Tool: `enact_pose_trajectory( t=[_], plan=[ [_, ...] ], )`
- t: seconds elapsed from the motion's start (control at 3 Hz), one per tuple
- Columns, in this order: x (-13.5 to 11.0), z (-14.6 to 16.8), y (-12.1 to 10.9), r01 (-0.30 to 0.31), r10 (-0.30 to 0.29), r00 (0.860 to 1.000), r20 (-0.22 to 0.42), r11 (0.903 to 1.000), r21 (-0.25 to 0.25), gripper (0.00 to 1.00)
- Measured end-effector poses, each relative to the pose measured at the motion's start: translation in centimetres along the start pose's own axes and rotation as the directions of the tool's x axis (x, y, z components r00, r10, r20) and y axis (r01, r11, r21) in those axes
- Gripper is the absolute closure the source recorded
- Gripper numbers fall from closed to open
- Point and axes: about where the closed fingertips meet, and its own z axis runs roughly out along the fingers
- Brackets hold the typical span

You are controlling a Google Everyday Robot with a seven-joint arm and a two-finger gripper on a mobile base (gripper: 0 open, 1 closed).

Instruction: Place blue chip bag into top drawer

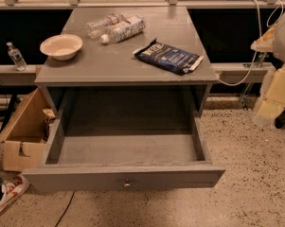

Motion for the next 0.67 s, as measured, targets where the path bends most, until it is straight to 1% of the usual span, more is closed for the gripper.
enact_pose_trajectory(
  t=[0.33, 0.67],
  plan=[
    [0.0, 0.0, 0.0, -0.001, 0.001, 1.0, 0.0, 1.0, 0.0, 0.0],
    [-1.3, 2.0, -2.3, -0.092, 0.092, 0.994, 0.064, 0.9958, -0.004, 0.0]
  ],
)
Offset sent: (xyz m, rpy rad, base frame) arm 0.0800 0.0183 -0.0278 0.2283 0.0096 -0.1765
